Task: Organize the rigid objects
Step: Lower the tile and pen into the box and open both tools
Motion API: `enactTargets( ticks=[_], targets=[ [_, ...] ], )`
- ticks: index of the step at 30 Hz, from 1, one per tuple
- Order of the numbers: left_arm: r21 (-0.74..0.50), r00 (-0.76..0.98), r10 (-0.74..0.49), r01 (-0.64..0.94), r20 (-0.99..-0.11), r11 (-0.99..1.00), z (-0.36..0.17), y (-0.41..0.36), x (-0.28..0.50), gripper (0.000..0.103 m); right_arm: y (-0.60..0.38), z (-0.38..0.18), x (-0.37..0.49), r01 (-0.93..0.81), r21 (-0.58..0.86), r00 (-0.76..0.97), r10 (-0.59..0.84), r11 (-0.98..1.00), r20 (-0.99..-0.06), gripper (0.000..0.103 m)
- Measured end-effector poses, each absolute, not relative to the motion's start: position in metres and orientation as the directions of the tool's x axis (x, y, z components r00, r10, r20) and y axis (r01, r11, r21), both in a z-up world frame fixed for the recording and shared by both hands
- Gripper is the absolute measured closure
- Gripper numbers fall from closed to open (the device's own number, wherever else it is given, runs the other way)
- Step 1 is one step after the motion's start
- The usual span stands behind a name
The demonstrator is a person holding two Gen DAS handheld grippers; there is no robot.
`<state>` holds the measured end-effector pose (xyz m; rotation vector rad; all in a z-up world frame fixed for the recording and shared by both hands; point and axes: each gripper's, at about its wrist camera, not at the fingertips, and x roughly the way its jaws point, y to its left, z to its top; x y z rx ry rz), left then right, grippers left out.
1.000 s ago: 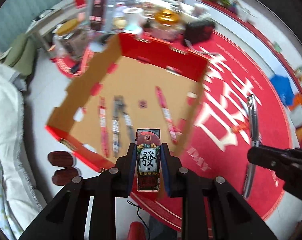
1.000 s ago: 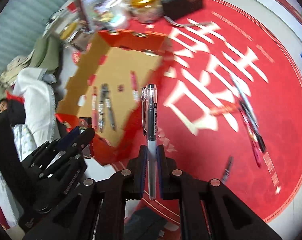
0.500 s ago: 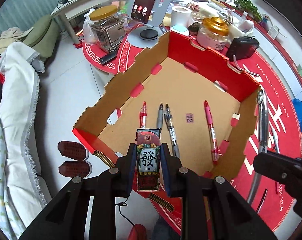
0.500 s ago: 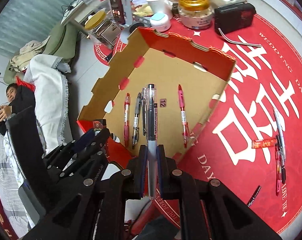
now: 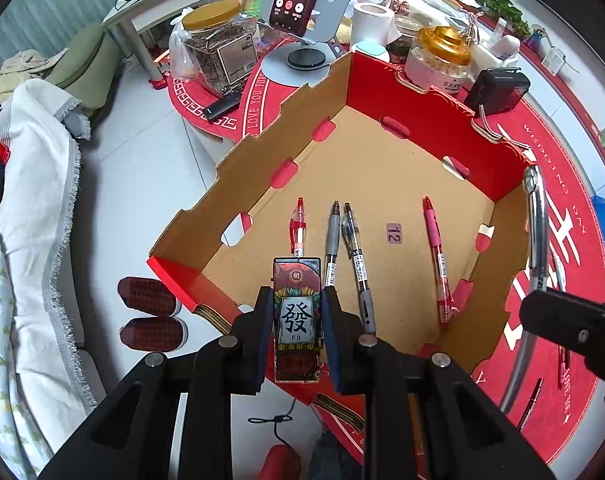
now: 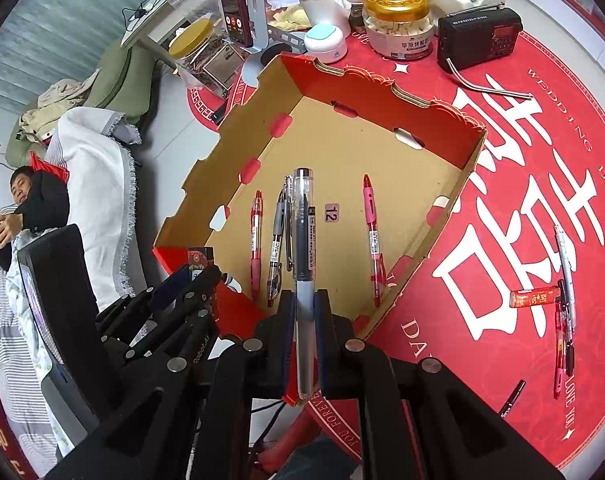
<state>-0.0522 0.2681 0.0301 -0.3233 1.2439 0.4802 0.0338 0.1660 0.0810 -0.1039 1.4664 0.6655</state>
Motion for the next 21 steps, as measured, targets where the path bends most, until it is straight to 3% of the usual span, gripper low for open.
enactTargets(
  ticks=[21],
  targets=[
    [0.041,0.221,0.181,-0.520,-0.958,0.853,0.018,0.276,-0.033,0.078,0.191,0.062,0.049,-0.586,0.180,0.028,0.242,0.790,-0.970,0.092]
  ],
)
